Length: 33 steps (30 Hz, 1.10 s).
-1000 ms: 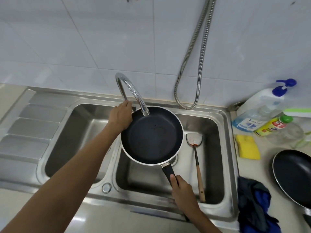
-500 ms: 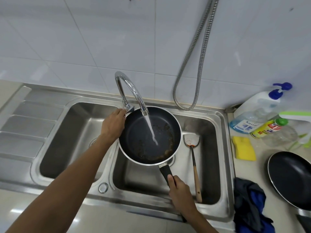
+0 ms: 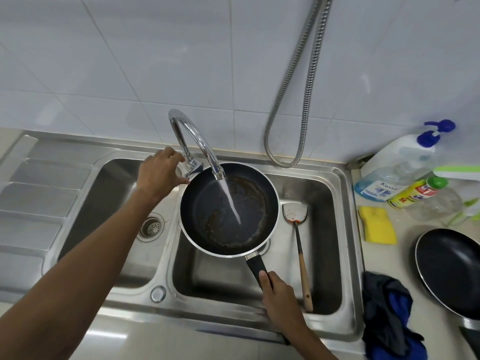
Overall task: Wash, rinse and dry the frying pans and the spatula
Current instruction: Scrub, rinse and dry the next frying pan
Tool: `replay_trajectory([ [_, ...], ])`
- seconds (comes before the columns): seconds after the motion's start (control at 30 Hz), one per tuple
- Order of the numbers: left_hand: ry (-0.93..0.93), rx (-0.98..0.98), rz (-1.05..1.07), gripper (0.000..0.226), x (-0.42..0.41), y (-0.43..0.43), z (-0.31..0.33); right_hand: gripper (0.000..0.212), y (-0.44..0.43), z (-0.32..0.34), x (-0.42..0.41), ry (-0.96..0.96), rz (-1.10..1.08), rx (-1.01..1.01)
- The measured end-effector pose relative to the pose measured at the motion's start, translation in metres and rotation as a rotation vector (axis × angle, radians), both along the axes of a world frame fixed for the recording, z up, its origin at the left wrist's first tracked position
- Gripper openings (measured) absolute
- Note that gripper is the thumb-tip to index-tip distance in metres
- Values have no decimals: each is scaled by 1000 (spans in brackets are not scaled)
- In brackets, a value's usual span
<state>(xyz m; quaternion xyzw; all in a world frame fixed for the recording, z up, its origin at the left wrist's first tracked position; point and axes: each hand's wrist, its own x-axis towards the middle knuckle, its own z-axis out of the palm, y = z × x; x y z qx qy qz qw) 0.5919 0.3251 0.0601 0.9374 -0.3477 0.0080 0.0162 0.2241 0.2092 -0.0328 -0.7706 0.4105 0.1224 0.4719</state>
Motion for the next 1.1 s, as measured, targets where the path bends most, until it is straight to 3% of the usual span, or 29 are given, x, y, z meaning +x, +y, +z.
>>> replay_trajectory([
  [0.37, -64, -108, -33, 43, 10, -18, 17, 32, -1, 5, 1, 5, 9, -9],
  [0.53, -10, -156, 75, 27, 10, -41, 26, 33, -1, 5, -1, 15, 4, 4],
  [0.7, 23, -132, 237, 28, -3, -55, 20, 34, -2, 5, 3, 11, -8, 5],
  [0.93, 294, -400, 418, 29, -119, -30, -4, 40, 2, 7, -2, -23, -13, -16],
  [1.1, 619, -540, 580, 39, -244, 1, -41, 39, 15, 11, -19, -11, -40, -9],
])
